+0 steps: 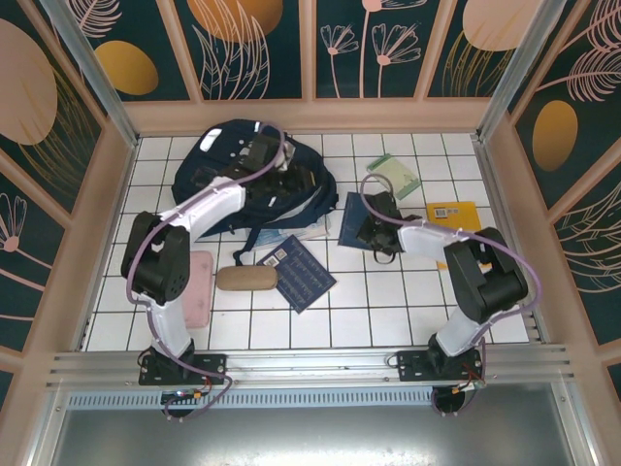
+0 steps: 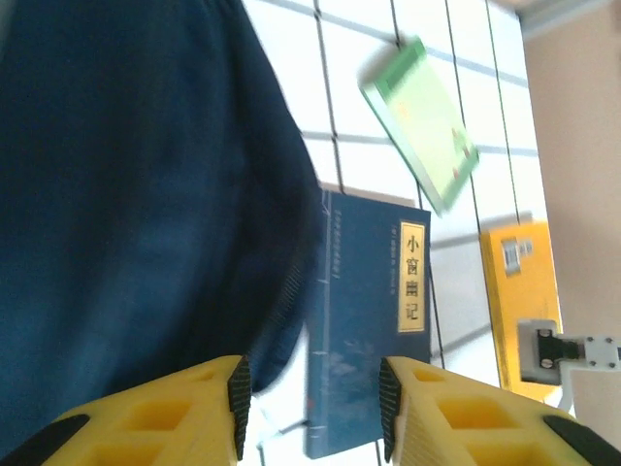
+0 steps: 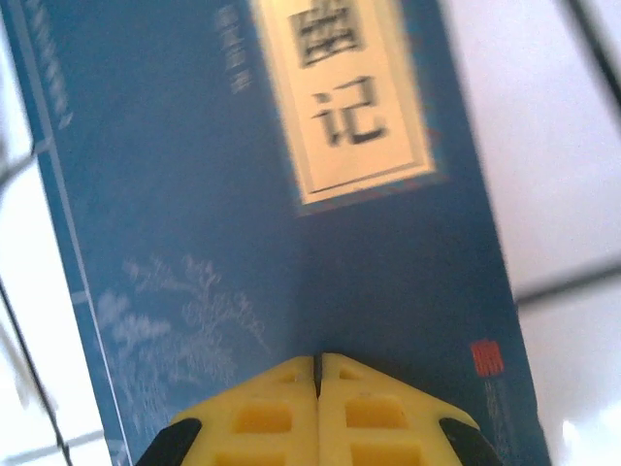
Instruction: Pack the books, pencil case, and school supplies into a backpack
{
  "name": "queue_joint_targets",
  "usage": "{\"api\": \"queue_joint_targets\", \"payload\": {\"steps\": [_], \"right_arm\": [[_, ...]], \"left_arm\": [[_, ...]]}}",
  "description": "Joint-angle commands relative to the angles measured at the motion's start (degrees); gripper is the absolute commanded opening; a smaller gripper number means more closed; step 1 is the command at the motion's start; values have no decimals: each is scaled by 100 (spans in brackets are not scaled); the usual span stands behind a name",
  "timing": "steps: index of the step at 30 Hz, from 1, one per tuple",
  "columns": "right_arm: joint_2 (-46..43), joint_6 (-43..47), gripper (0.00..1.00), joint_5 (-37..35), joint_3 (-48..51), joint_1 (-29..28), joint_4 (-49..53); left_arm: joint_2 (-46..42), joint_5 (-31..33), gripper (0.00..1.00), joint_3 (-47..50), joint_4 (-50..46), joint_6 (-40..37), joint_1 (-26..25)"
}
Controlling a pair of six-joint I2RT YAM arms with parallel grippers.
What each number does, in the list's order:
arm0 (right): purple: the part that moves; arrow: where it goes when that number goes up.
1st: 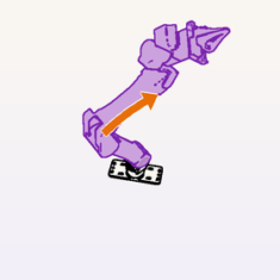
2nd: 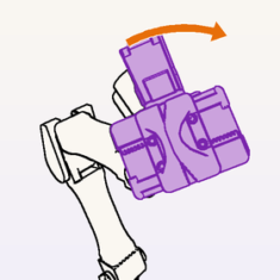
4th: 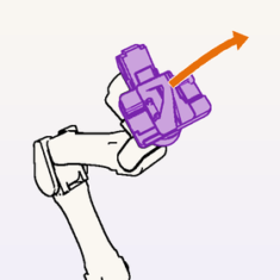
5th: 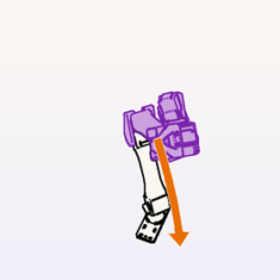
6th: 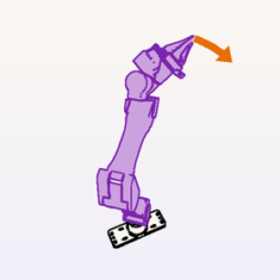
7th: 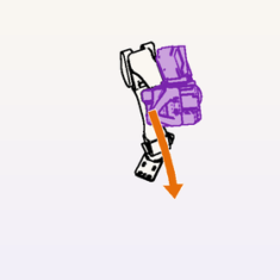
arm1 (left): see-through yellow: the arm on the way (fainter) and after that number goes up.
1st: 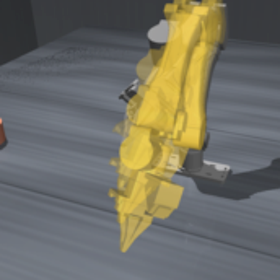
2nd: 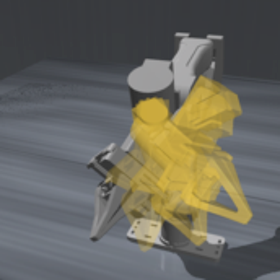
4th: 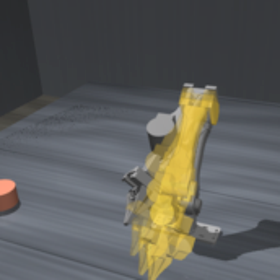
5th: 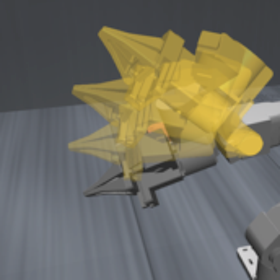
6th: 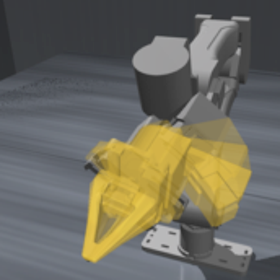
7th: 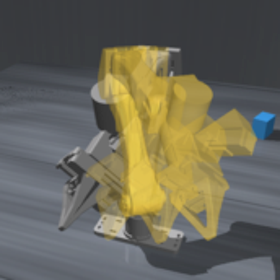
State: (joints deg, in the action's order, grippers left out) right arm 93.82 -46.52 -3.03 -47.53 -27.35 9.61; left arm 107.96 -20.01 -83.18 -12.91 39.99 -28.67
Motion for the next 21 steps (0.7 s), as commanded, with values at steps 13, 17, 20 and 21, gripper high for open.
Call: {"api": "queue_joint_targets", "payload": {"steps": [13,17,20,21], "right_arm": [[-1618,15,51,-528,798,49,310],[-1543,168,53,162,1017,532,-130],[-1277,369,51,190,920,657,-148],[-1179,459,51,193,883,669,-180]], "left_arm": [[851,-546,42,-134,515,18,-805],[1233,-418,42,-427,304,-246,-916],[1513,-369,42,-638,209,-337,-973],[1616,-338,42,-730,159,-355,-991]]}}
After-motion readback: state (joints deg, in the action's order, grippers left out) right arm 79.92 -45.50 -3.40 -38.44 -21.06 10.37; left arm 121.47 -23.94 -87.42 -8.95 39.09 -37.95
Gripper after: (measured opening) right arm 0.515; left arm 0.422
